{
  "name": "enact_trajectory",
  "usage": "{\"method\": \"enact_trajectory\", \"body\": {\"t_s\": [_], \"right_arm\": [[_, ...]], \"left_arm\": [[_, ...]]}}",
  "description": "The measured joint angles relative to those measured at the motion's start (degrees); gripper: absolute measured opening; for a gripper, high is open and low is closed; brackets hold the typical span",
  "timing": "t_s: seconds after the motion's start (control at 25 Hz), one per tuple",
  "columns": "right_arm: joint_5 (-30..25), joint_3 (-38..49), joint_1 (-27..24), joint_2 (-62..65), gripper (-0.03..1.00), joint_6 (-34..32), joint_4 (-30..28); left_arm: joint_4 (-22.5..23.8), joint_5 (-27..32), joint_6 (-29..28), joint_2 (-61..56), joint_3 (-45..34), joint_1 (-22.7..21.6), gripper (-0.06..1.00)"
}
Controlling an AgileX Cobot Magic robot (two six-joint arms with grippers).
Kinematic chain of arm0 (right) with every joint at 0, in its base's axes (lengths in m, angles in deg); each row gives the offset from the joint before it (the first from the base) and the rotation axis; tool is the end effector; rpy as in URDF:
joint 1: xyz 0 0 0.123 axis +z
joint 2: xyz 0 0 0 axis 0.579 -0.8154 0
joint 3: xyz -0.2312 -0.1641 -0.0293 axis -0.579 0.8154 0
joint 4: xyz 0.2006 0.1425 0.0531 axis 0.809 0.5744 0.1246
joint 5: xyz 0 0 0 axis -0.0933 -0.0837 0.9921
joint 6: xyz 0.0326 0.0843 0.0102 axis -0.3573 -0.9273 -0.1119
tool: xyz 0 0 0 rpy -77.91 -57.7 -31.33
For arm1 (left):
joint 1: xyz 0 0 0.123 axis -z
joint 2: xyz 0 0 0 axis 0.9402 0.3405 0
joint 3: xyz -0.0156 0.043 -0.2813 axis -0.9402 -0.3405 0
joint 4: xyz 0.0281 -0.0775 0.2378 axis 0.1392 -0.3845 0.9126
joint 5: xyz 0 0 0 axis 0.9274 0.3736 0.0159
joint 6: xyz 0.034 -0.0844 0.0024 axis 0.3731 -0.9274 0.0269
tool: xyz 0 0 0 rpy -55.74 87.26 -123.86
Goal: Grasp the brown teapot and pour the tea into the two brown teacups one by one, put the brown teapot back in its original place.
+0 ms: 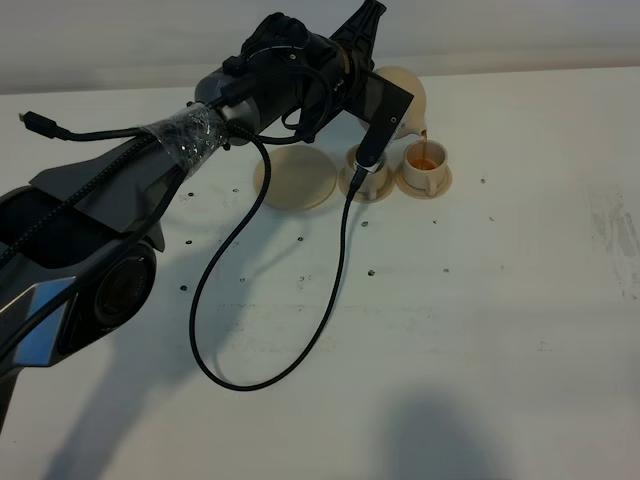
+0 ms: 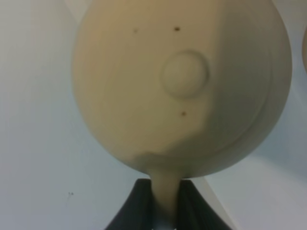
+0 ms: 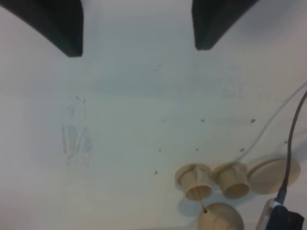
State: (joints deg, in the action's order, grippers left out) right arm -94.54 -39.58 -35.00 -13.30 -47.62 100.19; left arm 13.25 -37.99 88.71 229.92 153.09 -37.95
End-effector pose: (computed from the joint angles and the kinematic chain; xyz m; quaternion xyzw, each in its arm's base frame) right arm -0.0060 0.0153 0.2750 -0.0616 0.8500 0.0641 0.5192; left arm 0.4864 -0.2928 0.1893 0.8021 0.3897 0.2932 0.3447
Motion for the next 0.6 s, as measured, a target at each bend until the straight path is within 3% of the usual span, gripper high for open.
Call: {"method": "enact_trajectory", "body": {"t_s": [0.6], "right_arm": [[0.0, 0.0, 0.0, 0.0, 0.52, 0.0, 0.0]], "left_arm": [[-0.2, -0.2, 4.6, 0.0, 0.0, 0.0, 0.11]]}}
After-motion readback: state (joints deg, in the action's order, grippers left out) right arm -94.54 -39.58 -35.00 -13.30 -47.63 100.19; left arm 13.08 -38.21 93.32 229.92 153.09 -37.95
